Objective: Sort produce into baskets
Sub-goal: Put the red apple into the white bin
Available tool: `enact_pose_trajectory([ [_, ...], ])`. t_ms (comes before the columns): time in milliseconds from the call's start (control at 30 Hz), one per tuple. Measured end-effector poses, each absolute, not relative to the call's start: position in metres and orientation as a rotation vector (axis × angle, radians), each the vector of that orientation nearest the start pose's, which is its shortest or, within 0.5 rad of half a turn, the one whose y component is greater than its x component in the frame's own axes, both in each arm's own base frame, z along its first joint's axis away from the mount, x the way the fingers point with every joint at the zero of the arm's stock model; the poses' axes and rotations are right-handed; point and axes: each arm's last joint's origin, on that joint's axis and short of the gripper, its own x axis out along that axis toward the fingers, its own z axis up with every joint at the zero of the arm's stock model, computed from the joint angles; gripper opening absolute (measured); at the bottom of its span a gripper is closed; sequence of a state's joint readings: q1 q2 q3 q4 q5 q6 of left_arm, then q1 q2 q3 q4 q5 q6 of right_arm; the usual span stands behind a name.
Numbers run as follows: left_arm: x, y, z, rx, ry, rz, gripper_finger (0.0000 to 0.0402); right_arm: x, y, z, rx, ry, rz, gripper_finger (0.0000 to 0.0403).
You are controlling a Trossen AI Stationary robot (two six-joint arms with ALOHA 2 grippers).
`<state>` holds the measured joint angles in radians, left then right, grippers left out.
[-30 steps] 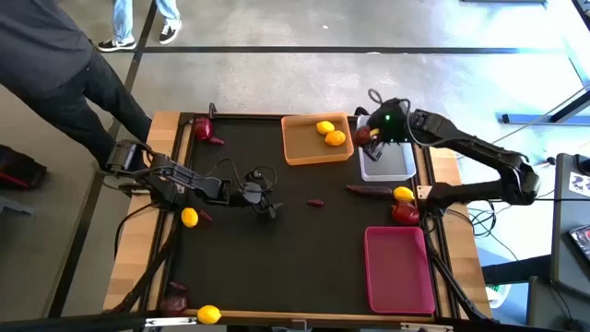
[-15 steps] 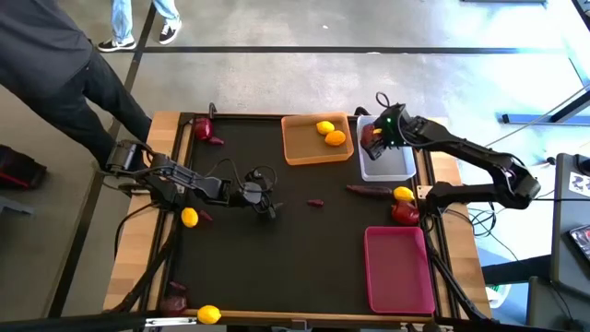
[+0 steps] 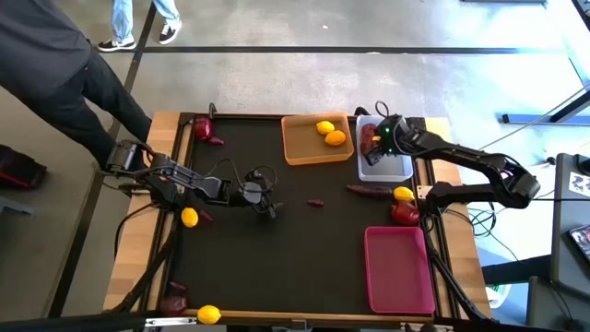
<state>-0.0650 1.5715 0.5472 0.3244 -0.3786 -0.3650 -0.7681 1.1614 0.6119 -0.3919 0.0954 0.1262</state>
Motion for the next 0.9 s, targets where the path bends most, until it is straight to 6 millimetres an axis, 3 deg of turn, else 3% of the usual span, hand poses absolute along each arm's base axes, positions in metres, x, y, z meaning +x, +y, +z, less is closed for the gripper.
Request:
enact_pose_trajectory([
  [267, 0.271, -0.007, 0.128, -0.194, 0.62, 0.42, 0.0364, 0.151, -0.149, 0.188, 0.422, 0.852, -0.856, 0.021],
  [700, 0.271, -0.007, 0.128, -0.196, 0.619, 0.421, 0.0364, 0.152, -0.15, 0.185, 0.411, 0.863, -0.847, 0.0309],
  [900, 0.271, -0.007, 0.128, -0.196, 0.619, 0.421, 0.0364, 0.152, -0.15, 0.202, 0.394, 0.848, -0.843, 0.0314],
])
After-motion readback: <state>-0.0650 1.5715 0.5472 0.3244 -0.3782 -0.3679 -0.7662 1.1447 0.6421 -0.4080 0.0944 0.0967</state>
